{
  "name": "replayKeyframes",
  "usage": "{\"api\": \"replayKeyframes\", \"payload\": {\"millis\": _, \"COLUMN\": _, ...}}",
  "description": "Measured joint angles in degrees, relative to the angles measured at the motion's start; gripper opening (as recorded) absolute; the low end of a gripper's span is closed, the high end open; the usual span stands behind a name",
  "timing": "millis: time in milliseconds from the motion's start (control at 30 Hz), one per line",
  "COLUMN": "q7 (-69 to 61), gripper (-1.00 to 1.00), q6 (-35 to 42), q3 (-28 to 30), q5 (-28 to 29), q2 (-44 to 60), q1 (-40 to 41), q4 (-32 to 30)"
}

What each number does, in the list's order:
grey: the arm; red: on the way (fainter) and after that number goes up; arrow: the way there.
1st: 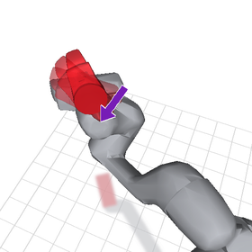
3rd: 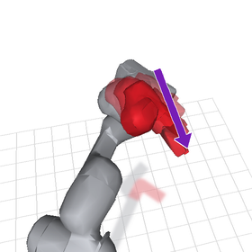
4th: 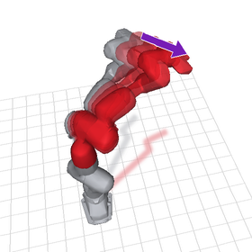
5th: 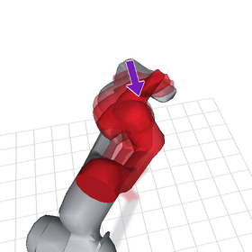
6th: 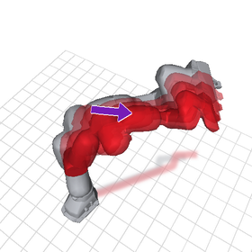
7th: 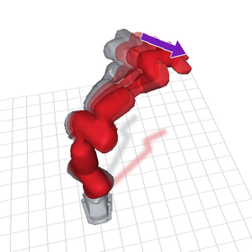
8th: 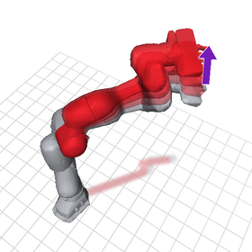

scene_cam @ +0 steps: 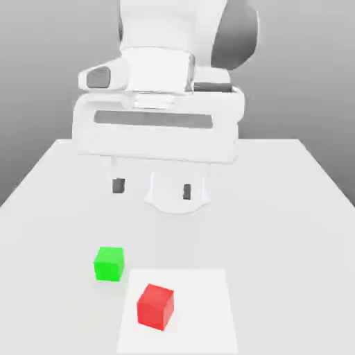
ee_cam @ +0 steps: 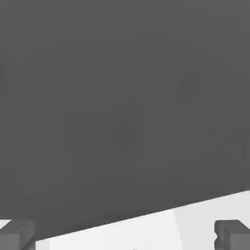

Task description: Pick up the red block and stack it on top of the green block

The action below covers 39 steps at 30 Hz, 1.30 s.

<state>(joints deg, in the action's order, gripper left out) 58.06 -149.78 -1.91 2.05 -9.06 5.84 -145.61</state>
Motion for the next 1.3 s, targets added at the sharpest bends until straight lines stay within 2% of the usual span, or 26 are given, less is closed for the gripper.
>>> {"api": "replayKeyframes", "payload": {"millis": 233, "q7": 3.07, "gripper": 0.0, "q6": -7.41, "q3": 0.29, "q5": -1.32, "q2": 14.48, "q1": 1.02, "q4": -5.05}}
{"api": "replayKeyframes", "payload": {"millis": 400, "q7": 3.82, "gripper": 0.0, "q6": -15.8, "q3": 0.7, "q5": -0.82, "q2": 24.84, "q1": 0.77, "q4": -4.16}}
{"api": "replayKeyframes", "payload": {"millis": 433, "q7": 3.92, "gripper": -1.0, "q6": -17.06, "q3": 0.82, "q5": -0.68, "q2": 26.32, "q1": 0.68, "q4": -3.95}}
{"api": "replayKeyframes", "payload": {"millis": 667, "q7": 4.05, "gripper": -1.0, "q6": -17.15, "q3": 0.77, "q5": -0.55, "q2": 26.4, "q1": 0.75, "q4": -3.95}}
{"api": "replayKeyframes", "payload": {"millis": 833, "q7": 3.44, "gripper": -1.0, "q6": -9.49, "q3": 0.19, "q5": -1.36, "q2": 17.39, "q1": 1.15, "q4": -5.29}}
{"api": "replayKeyframes", "payload": {"millis": 1200, "q7": 31.59, "gripper": -1.0, "q6": -4.13, "q3": 4.08, "q5": -0.91, "q2": -4.55, "q1": 16.61, "q4": -21.84}}
{"api": "replayKeyframes", "payload": {"millis": 1300, "q7": 33.95, "gripper": -1.0, "q6": -8.29, "q3": 4.39, "q5": -0.58, "q2": -1.45, "q1": 17.9, "q4": -22.89}}
